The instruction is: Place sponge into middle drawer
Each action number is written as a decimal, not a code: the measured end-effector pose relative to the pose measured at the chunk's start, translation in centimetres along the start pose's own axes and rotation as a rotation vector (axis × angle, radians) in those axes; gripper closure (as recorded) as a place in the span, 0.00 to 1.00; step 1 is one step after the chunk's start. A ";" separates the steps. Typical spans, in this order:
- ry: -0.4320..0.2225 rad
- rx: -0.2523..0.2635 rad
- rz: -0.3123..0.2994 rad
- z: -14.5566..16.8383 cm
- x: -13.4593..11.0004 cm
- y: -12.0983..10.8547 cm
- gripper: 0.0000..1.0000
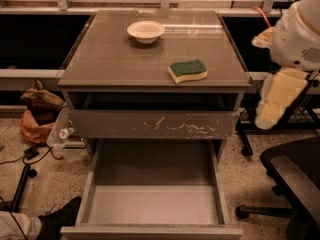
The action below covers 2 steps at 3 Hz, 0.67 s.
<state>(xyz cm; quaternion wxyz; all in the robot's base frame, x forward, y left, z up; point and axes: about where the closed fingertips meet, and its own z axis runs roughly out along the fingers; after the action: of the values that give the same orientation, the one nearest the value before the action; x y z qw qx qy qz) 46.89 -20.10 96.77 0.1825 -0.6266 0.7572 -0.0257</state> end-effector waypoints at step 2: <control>-0.222 -0.012 -0.102 7.5 -5.6 -8.0 0.00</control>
Offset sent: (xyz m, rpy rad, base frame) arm 0.1693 0.0756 -0.0575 0.2910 -0.0824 0.2341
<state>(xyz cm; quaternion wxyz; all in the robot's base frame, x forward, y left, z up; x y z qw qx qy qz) 57.55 -15.04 93.32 0.2599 -0.6645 0.6995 0.0389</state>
